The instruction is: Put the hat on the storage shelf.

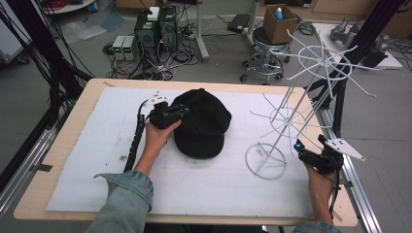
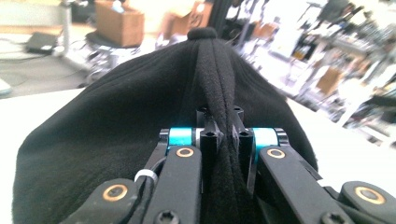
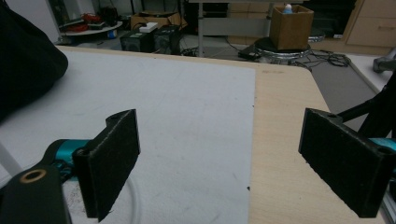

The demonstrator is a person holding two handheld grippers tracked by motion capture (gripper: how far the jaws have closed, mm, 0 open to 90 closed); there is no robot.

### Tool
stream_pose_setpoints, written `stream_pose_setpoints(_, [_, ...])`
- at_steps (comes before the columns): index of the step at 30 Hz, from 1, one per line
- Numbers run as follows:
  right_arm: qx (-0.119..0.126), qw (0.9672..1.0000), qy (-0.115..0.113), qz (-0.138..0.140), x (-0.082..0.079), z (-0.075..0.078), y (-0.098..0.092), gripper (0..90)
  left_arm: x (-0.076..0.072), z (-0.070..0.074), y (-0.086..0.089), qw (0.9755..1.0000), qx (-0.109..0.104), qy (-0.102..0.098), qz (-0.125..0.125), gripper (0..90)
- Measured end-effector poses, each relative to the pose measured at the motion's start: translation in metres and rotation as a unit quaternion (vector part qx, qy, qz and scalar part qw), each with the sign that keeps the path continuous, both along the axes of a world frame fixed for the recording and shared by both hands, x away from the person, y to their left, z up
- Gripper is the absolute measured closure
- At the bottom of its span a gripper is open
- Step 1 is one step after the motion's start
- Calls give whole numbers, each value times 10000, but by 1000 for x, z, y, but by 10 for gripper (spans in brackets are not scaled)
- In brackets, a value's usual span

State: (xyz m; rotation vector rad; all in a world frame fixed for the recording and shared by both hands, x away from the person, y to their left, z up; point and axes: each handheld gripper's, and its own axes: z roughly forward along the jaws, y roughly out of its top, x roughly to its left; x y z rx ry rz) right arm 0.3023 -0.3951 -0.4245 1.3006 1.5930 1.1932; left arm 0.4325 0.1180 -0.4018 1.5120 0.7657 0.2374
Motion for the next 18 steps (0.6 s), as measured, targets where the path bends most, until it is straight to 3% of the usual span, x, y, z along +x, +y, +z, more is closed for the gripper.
stream_pose_setpoints(4, [26,10000,23,-3,0,0,0,118,-2,4,2,9989,-421,-88,-169,856])
stream_pose_setpoints(10, [26,10000,9,2,0,0,0,118,-4,9,4,9977,-598,-167,-262,856])
stream_pose_setpoints(18, [32,10000,8,0,0,0,0,118,-6,16,11,9935,-1073,-215,-318,856])
